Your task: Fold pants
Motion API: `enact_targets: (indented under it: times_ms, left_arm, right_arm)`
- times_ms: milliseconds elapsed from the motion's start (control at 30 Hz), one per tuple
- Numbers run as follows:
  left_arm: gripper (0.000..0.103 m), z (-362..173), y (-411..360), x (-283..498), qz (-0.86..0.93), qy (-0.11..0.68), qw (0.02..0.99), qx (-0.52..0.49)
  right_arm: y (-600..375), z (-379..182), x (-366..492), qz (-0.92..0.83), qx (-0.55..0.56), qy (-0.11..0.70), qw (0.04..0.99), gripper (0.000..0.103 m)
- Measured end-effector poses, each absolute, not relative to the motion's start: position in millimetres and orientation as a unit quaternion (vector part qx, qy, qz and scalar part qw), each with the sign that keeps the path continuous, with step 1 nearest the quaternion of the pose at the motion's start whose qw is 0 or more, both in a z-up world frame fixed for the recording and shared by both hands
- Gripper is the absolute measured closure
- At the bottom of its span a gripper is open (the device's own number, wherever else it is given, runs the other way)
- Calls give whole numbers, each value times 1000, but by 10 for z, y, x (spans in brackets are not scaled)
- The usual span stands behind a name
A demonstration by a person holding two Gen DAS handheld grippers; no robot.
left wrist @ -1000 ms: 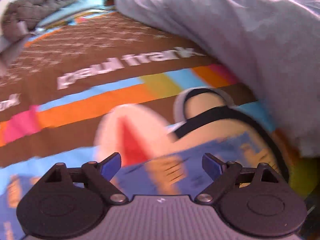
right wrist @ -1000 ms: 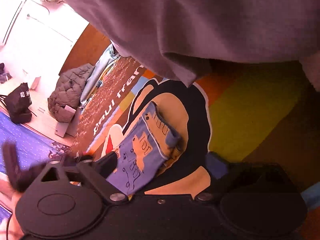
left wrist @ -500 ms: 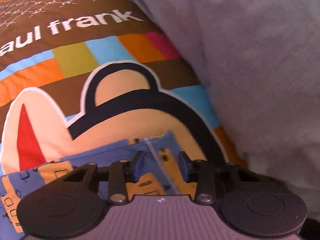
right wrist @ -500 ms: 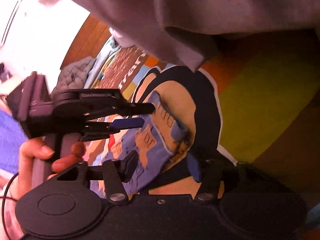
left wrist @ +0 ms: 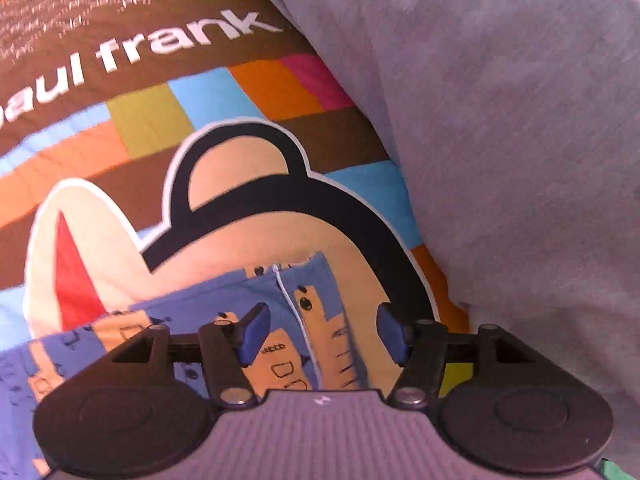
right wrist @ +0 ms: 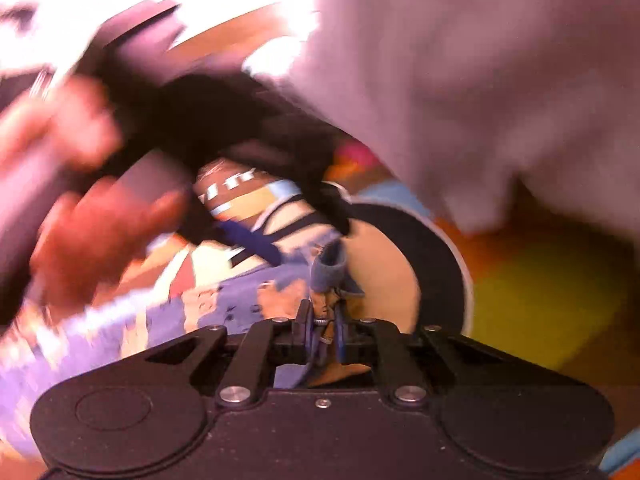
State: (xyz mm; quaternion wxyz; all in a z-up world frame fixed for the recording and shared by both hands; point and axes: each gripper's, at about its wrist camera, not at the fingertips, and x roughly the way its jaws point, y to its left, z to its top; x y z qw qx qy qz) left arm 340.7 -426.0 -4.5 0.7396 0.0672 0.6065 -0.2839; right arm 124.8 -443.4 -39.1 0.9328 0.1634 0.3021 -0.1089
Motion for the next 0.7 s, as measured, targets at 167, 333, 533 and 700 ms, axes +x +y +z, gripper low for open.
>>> enact_targets:
  times_ms: [167,333,533,700]
  left_arm:
    - [38,70,-4393,3331,-270,589,751,123]
    - [45,-38,-4473,3266,-248,598,746,156]
    - [97,-90,-4387,3283,-223,594,757,159]
    - [97,0,-4035,3431,-217,609,760,69]
  right_arm:
    - [-3899,-371,1375,-88,2,309,947,92]
    - [-3740,-395,1396,-76,-47,310,946,92]
    - [-3678,-364,1348,-63,-67,308,947,92]
    - [-3662,-274,1237,-59,-69,299,950,91]
